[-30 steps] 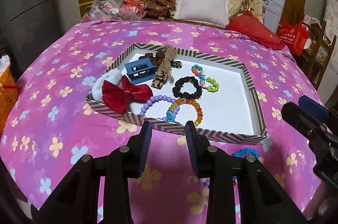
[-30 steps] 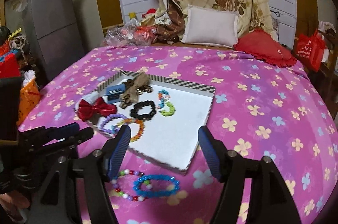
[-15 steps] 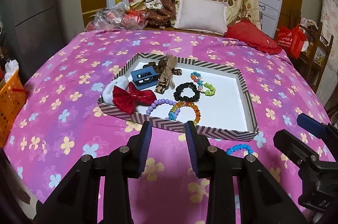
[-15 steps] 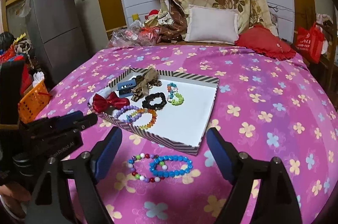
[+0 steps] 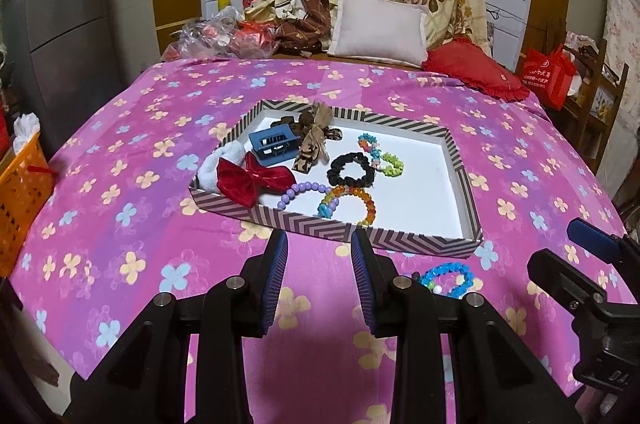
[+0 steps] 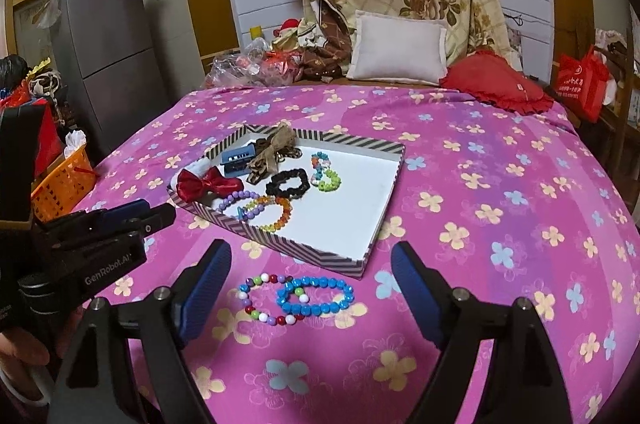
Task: Organize jewelry
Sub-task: 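Withdraw both tools and move them toward the last two bracelets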
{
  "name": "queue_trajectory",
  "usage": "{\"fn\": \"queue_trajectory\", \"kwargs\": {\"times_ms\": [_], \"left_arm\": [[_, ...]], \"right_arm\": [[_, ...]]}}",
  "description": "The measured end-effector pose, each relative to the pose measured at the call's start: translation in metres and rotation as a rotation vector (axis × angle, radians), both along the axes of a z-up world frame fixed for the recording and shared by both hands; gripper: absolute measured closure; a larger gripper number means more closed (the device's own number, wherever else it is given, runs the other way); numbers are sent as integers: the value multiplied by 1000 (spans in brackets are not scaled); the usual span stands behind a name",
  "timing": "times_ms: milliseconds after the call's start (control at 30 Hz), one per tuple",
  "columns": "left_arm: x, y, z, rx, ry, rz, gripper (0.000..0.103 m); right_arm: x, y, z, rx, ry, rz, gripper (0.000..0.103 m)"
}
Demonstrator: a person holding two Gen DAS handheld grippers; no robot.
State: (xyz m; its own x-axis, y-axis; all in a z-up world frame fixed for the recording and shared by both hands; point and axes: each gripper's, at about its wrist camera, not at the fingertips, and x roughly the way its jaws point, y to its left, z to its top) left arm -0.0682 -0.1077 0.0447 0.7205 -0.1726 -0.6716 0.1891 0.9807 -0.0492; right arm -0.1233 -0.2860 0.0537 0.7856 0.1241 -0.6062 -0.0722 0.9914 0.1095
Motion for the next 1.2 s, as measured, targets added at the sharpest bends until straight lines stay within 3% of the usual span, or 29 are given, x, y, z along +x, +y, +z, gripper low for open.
{"fn": "queue_trajectory", "kwargs": {"times_ms": [133, 267, 400, 733, 900, 1067, 1200], "left_arm": [[3, 6, -7, -20, 39, 5, 70], [7, 11, -18, -39, 83, 11, 70], [11, 10, -34, -35, 130, 10, 70], [19, -1, -56, -27, 198, -22, 70], [24, -8, -63, -27, 220, -51, 70], [29, -22, -74, -15, 252, -78, 68], [31, -34, -82, 8, 267, -103, 67]], "right_arm": [[3, -9, -15, 6, 43, -8, 18], [9, -17, -39, -4, 101, -31, 30], [19, -18, -63, -12, 159, -23, 33], [59, -14, -102, -94, 255, 1, 61], [47, -25, -101, -165, 258, -13, 62], [35, -51, -102, -90, 261, -40, 61], [33, -47, -103, -113, 248, -29, 60]]}}
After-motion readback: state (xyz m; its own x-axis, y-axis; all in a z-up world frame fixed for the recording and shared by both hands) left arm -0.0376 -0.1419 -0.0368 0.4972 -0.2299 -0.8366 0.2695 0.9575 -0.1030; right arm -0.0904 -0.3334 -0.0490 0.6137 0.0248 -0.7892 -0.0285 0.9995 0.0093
